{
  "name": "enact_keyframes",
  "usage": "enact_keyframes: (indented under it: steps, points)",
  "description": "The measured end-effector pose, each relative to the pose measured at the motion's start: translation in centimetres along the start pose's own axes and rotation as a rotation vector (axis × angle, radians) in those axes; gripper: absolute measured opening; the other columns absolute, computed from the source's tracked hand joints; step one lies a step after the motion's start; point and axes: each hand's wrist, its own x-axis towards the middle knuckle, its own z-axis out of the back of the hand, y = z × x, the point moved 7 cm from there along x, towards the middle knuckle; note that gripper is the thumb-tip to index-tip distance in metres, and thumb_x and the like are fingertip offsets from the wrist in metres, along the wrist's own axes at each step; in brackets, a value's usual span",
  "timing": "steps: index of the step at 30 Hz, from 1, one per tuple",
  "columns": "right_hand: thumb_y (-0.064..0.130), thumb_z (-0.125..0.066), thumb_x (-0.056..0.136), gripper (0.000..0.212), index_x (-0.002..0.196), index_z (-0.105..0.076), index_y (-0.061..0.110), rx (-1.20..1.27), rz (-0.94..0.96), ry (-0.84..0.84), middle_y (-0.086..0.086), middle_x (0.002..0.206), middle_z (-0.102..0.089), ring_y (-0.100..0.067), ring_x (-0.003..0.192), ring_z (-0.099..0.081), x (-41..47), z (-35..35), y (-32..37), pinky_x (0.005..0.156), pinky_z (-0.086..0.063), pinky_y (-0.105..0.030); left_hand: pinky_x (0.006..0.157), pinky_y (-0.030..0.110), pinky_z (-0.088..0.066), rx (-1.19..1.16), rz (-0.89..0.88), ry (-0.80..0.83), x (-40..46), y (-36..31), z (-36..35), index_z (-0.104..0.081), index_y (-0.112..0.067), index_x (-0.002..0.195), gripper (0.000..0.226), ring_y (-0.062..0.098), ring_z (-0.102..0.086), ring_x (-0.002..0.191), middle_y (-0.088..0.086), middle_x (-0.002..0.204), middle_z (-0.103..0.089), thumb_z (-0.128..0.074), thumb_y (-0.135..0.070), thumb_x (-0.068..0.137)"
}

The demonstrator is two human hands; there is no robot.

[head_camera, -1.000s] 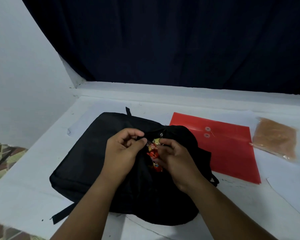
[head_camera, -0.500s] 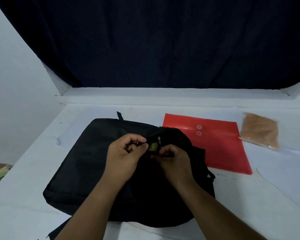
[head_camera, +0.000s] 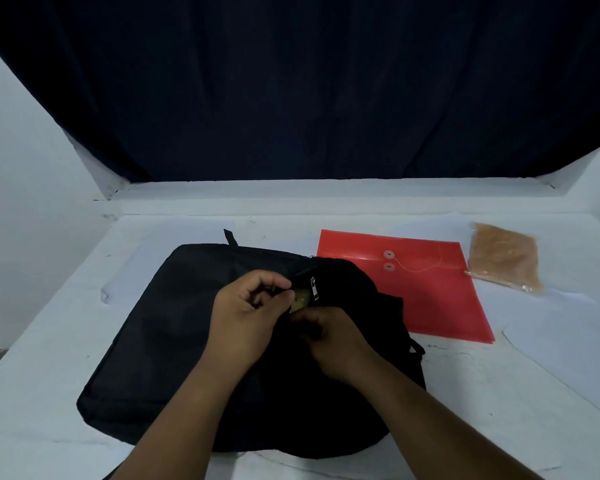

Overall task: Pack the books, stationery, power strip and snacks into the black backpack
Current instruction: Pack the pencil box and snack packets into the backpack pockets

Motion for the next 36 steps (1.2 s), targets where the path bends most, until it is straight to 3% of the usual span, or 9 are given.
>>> enact_keyframes:
  steps: [4,8,11,13,16,22,26,29,36]
  points:
    - [-0.010,-0.058,0.091,0.029,0.108,-0.074,0.007,0.059,0.020,-0.006,0.003,0.101,-0.074,0.009,0.087,-0.066,-0.3,0.6,0.2,0.081,-0.048,-0.008,0.052,0.018,-0.039,0.020,0.004,-0.004,-0.1,0.0,0.2,-0.073,-0.020,0.078,0.024,0.011,-0.043,0.052,-0.002,0.053,-0.049,-0.075,0.003,0.083]
    - [-0.015,-0.049,0.091,0.032,0.096,-0.073,0.006,0.447,-0.101,-0.181,-0.008,0.092,-0.077,-0.020,0.087,-0.074,-1.1,2.5,-1.2,0.074,-0.059,-0.027,0.054,0.015,-0.043,0.139,-0.036,-0.029,-0.3,-0.1,-0.2,-0.074,-0.021,0.078,0.023,0.007,-0.048,0.054,-0.001,0.056,-0.050,-0.077,0.001,0.082]
    - [-0.012,-0.049,0.085,0.036,0.091,-0.073,0.013,0.161,-0.120,-0.267,-0.002,0.085,-0.075,-0.015,0.078,-0.072,-1.6,4.6,-2.1,0.065,-0.057,-0.024,0.055,0.011,-0.042,0.230,-0.061,-0.028,-0.7,0.1,-1.1,-0.073,-0.023,0.078,0.023,0.004,-0.051,0.056,-0.007,0.060,-0.056,-0.078,0.000,0.081]
    - [-0.010,-0.048,0.081,0.040,0.095,-0.072,0.018,-0.030,-0.161,-0.141,0.002,0.083,-0.074,-0.013,0.073,-0.071,-1.6,4.3,-2.5,0.062,-0.056,-0.026,0.057,0.011,-0.043,0.253,-0.063,-0.031,-0.7,0.5,-1.7,-0.072,-0.024,0.078,0.026,0.004,-0.053,0.058,-0.014,0.064,-0.060,-0.077,0.001,0.081]
    - [-0.011,-0.044,0.080,0.047,0.107,-0.065,0.021,0.007,-0.208,0.040,0.001,0.084,-0.075,-0.024,0.075,-0.072,-1.6,2.6,-2.8,0.063,-0.054,-0.034,0.060,0.012,-0.046,0.308,-0.101,-0.044,-0.8,0.8,-2.4,-0.070,-0.028,0.077,0.032,0.007,-0.058,0.064,-0.016,0.072,-0.065,-0.076,0.003,0.080]
    - [-0.018,-0.037,0.081,0.051,0.108,-0.062,0.017,0.244,-0.185,0.029,-0.002,0.093,-0.076,-0.014,0.082,-0.071,-1.9,3.2,-3.1,0.069,-0.053,-0.023,0.075,0.035,-0.053,0.554,-0.187,0.016,-1.0,2.1,-4.0,-0.068,-0.031,0.081,0.024,0.008,-0.063,0.082,-0.016,0.083,-0.066,-0.075,-0.008,0.078]
    - [-0.014,-0.038,0.084,0.047,0.102,-0.061,0.023,0.181,-0.166,-0.126,0.004,0.096,-0.075,-0.015,0.081,-0.071,-2.3,6.3,-4.4,0.069,-0.054,-0.034,0.080,0.032,-0.031,0.846,-0.175,0.040,-1.7,3.3,-6.1,-0.068,-0.036,0.087,0.022,0.008,-0.046,0.089,-0.016,0.093,-0.054,-0.078,-0.019,0.076]
    - [-0.012,-0.041,0.087,0.041,0.100,-0.062,0.022,0.159,-0.142,-0.272,0.005,0.095,-0.074,-0.013,0.076,-0.071,-2.9,9.9,-5.2,0.071,-0.057,-0.040,0.081,0.031,-0.028,0.880,-0.173,0.041,-2.1,3.6,-8.5,-0.070,-0.031,0.094,0.026,0.012,-0.040,0.094,-0.008,0.100,-0.046,-0.081,-0.020,0.073]
    - [0.001,-0.054,0.089,0.033,0.102,-0.060,0.030,-0.026,-0.144,-0.547,0.014,0.100,-0.068,0.001,0.088,-0.064,-6.0,19.9,-9.3,0.071,-0.047,-0.015,0.099,0.032,-0.026,0.765,-0.271,0.209,-2.0,4.4,-18.1,-0.069,-0.030,0.107,0.027,0.020,-0.041,0.124,-0.005,0.127,-0.052,-0.076,-0.026,0.081]
